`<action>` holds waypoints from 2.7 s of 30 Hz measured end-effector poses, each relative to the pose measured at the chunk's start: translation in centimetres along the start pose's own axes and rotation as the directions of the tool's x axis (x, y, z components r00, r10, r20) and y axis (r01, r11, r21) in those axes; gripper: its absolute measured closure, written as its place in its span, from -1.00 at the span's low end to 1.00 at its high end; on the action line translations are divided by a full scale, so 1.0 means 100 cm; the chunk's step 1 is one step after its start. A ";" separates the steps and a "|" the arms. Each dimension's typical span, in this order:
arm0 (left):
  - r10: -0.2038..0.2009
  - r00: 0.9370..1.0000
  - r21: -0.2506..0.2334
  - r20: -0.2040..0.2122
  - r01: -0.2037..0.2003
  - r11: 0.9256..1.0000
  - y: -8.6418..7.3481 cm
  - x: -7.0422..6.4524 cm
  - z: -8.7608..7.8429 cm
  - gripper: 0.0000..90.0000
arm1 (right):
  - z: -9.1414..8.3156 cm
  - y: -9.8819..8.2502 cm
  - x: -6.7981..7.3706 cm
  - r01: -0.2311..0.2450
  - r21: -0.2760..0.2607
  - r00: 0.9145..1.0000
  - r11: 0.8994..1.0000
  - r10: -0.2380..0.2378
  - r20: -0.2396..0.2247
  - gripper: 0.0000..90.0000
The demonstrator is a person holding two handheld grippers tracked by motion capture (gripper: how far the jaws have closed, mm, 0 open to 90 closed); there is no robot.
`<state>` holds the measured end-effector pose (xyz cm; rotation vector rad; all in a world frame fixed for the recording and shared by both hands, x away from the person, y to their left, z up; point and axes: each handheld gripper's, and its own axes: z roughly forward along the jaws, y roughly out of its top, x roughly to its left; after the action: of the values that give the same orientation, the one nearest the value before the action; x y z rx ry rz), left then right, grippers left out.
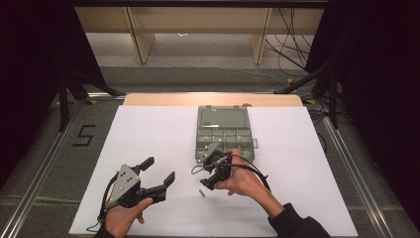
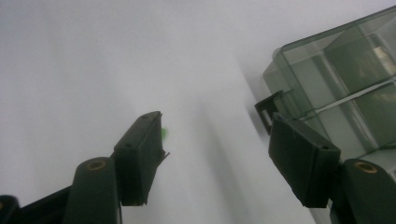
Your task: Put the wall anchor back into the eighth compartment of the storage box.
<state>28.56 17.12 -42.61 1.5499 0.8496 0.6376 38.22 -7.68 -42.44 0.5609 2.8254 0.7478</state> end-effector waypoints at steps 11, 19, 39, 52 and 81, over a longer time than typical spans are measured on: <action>0.001 1.000 -0.003 -0.003 -0.001 1.000 0.000 0.001 0.000 -0.60 | 0.014 0.001 0.012 0.023 0.047 0.999 0.999 -0.021 -0.041 -0.12; 0.000 1.000 -0.005 -0.007 0.000 1.000 0.000 0.001 0.000 -0.60 | 0.023 0.001 0.018 0.063 0.091 0.996 0.994 -0.058 -0.065 -0.01; -0.001 1.000 -0.005 -0.011 0.000 1.000 0.000 0.001 0.000 -0.60 | 0.039 -0.003 0.023 0.063 0.153 0.993 0.986 -0.048 -0.104 0.41; 0.001 1.000 -0.001 -0.010 -0.001 1.000 0.000 0.001 0.000 -0.60 | 0.041 -0.004 0.021 0.061 0.167 0.994 0.984 -0.044 -0.100 0.75; -0.001 1.000 -0.003 -0.011 0.001 1.000 0.000 0.002 0.000 -0.60 | 0.018 -0.008 -0.003 0.053 0.127 0.996 0.991 -0.044 -0.074 0.88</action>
<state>28.63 17.27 -42.60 1.5444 0.8576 0.6465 38.69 -7.64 -44.33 0.4914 2.9572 0.5911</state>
